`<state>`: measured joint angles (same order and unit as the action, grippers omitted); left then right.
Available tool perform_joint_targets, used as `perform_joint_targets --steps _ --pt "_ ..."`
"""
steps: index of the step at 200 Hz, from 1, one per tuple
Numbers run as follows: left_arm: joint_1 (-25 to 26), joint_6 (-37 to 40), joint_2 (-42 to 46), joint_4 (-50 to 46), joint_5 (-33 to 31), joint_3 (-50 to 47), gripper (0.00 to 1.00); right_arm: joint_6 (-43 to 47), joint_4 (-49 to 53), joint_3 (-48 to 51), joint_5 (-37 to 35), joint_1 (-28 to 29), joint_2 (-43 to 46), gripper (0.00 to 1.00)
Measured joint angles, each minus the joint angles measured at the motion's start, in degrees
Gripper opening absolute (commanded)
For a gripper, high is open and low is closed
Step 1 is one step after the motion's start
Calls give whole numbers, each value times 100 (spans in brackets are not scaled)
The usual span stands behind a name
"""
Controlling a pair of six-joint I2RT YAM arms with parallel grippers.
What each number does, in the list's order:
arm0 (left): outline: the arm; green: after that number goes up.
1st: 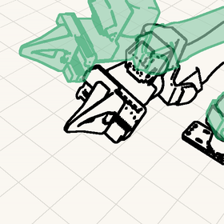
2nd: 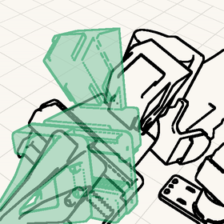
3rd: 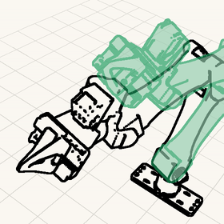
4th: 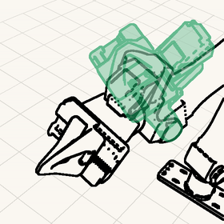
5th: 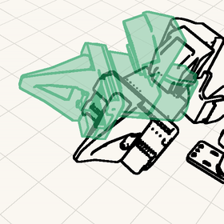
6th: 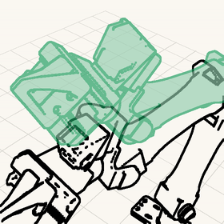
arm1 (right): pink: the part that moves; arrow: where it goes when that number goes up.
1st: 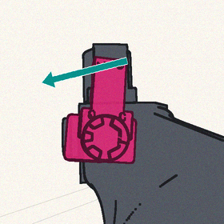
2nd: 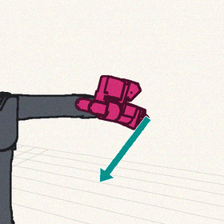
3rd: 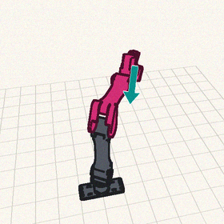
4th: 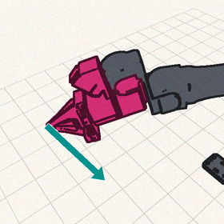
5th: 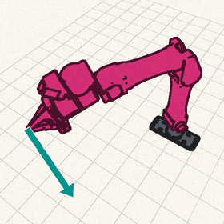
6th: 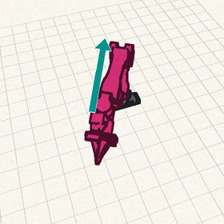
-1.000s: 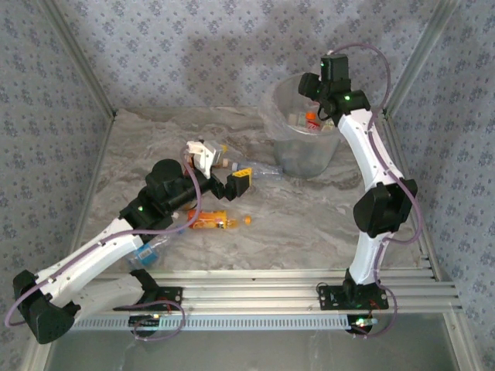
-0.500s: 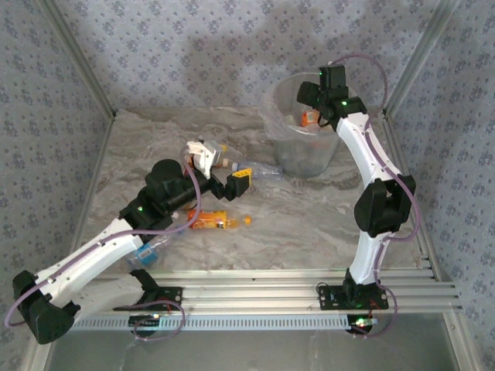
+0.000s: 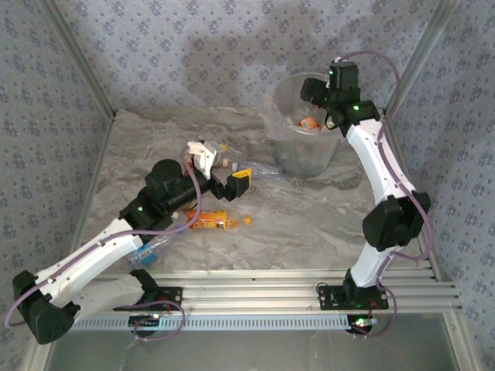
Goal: Put the plastic bottles in the bin
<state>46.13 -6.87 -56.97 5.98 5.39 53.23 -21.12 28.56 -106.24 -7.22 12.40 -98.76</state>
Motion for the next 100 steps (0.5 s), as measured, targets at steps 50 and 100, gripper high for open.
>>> perform_joint_targets --steps 50,100 --pt "0 61 -2 -22 20 0 99 299 50 693 407 166 1292 90" --pt "50 173 -2 -76 -31 0 100 426 232 1722 743 763 2474 97"
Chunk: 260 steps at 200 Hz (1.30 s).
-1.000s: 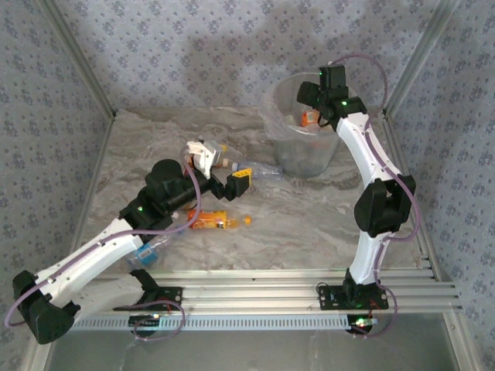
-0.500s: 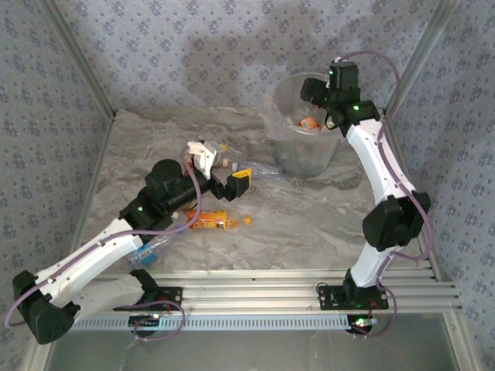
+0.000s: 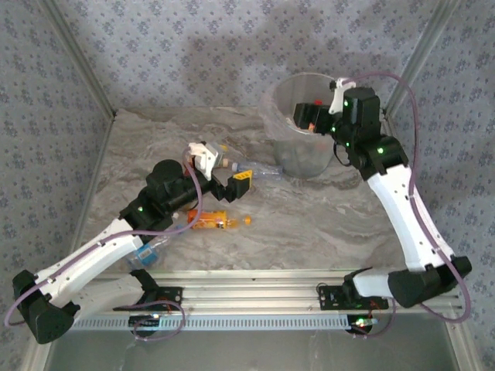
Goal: Put the plastic bottles in the bin
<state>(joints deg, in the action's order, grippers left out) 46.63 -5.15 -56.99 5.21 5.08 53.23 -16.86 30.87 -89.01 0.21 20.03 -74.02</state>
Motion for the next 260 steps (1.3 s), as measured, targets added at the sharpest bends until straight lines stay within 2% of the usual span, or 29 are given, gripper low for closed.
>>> perform_joint_targets --steps 69,123,160,188,226,260 --pt "46 114 0 -90 -195 0 100 -103 203 1725 284 975 1191 100" --pt "238 227 0 -584 -487 42 99 -219 269 2675 415 1414 1467 100" --pt "234 -59 66 -1602 -846 363 100 -216 282 2966 428 1731 1604 100" --pt "155 -540 170 -2566 -1346 774 100 -221 275 3171 503 1843 1880 100" --pt "-85 -1405 166 -3965 -2004 1113 100 -308 280 3493 691 1871 2302 100" --pt "-363 -1792 35 -4929 -2227 1132 100 -350 275 3744 820 1875 2520 100"
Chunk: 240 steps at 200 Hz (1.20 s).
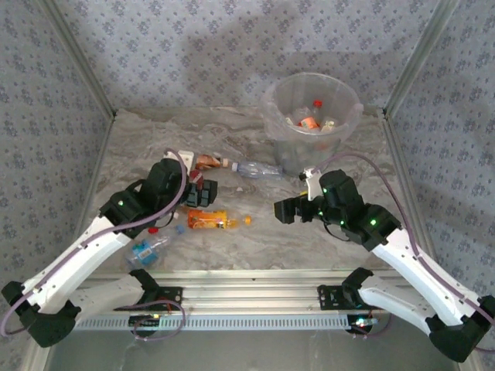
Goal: Put the plastic bottles in the bin
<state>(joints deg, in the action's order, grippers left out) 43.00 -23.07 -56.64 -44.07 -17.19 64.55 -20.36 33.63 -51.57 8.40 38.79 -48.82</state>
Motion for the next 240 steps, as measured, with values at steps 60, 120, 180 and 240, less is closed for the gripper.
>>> perform_joint_targets --steps 60,120,180,240 --pt "-514 -872 -192 -981 337 -216 100 -66 -129 372 153 4 83 100" --pt "-514 -2262 -205 -1097 905 -1161 100 -83 -260 461 153 11 61 100" --pt "-514 -3467 -798 -450 1469 -1497 100 -83 -260 472 146 15 -7 100" --pt "-361 -4312 -1808 538 1803 -1606 100 -81 -258 494 146 15 0 100"
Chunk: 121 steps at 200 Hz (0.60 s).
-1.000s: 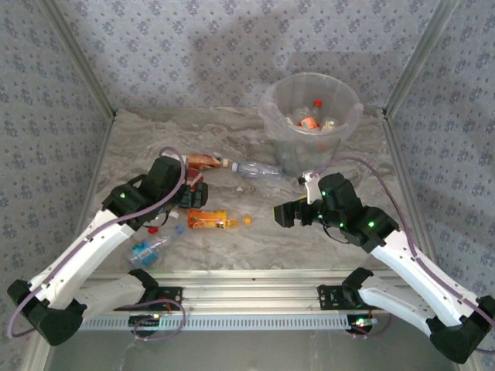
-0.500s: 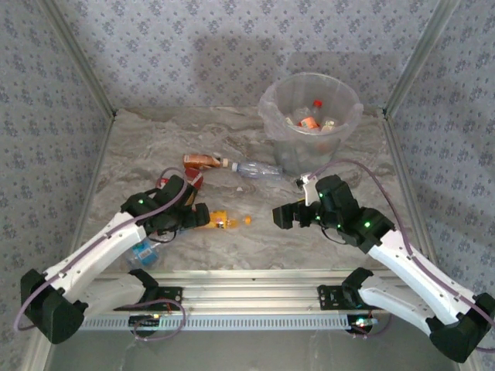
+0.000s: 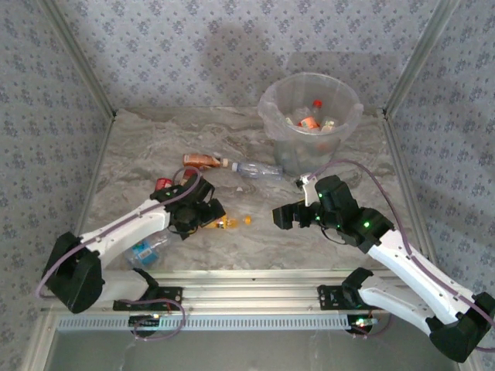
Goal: Put the plastic bottles in the bin
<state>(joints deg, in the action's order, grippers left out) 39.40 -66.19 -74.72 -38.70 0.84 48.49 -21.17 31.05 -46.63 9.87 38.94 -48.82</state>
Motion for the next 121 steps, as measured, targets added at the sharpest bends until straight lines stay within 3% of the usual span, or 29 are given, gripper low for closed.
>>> perform_joint_targets --steps 55,121 --pt "79 -382 -682 739 15 11 100 -2 0 55 0 0 33 100" --pt "74 -258 -1672 1137 -22 627 96 0 26 59 -15 -2 83 100"
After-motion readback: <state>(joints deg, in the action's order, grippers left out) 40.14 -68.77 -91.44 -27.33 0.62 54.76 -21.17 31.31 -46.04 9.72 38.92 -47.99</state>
